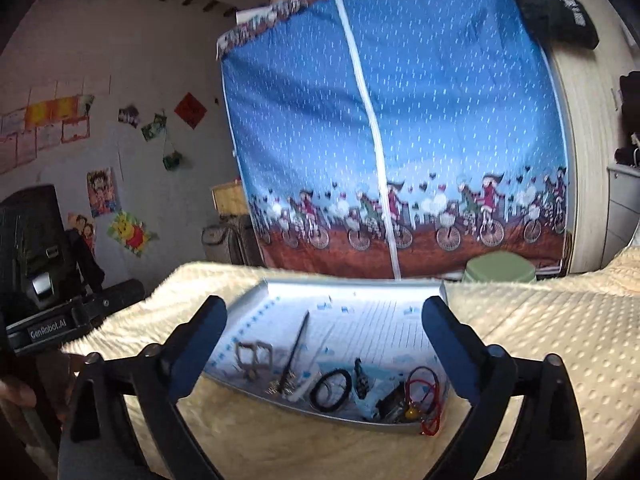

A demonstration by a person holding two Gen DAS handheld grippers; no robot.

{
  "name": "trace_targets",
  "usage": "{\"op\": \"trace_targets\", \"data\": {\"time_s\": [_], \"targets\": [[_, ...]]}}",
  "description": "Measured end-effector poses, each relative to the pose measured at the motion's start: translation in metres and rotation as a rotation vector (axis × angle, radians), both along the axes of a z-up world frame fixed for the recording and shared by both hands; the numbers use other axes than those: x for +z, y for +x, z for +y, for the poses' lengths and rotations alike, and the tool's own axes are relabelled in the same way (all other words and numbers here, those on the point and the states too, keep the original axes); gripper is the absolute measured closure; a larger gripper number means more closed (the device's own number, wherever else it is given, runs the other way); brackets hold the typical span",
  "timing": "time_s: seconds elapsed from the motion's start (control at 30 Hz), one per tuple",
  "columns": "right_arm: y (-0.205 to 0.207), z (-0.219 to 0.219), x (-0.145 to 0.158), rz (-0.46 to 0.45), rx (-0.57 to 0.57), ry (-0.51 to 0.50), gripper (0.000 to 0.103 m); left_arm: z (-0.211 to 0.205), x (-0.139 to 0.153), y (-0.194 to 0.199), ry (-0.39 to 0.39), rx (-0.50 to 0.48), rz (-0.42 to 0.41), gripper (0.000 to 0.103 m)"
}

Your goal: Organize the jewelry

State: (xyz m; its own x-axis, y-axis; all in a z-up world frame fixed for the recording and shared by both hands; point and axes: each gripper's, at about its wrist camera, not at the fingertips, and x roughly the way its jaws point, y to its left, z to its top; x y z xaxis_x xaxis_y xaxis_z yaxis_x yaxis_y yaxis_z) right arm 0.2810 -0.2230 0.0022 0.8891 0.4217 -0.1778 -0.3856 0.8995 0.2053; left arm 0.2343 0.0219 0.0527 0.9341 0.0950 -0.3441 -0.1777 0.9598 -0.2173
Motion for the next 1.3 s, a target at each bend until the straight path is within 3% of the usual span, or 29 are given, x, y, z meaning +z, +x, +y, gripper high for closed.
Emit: {"op": "trace_targets", "data": {"time_s": [0.23, 0.47, 0.8, 1.1, 1.3], "targets": [[-0.053, -0.004, 0.048, -0.107, -0.004, 0.010, 0.001, 0.006, 0.038, -0.056, -0.003, 0.043, -0.081, 0.000], [-0.102, 0.004, 0.070, -0.153, 0.028, 0.001, 0.001, 0.007, 0.057, -0.104, 0.024, 0.070, -0.124, 0.000], [-0.170, 0.002, 0.065, -0.198, 0.034, -0.053, 0.001, 0.005, 0.055, -0.158, 0.044, 0.064, -0.140, 0.000], [-0.213, -0.007, 0.059, -0.230, 0.005, -0.005, 0.001, -0.008, 0.045, -0.190, 0.109, 0.014, -0.153, 0.000], [-0.226, -0.013, 0.040, -0.182, -0.035, -0.019, 0.001, -0.004, 0.027, -0.199, 0.104, 0.014, -0.116, 0.000]]}}
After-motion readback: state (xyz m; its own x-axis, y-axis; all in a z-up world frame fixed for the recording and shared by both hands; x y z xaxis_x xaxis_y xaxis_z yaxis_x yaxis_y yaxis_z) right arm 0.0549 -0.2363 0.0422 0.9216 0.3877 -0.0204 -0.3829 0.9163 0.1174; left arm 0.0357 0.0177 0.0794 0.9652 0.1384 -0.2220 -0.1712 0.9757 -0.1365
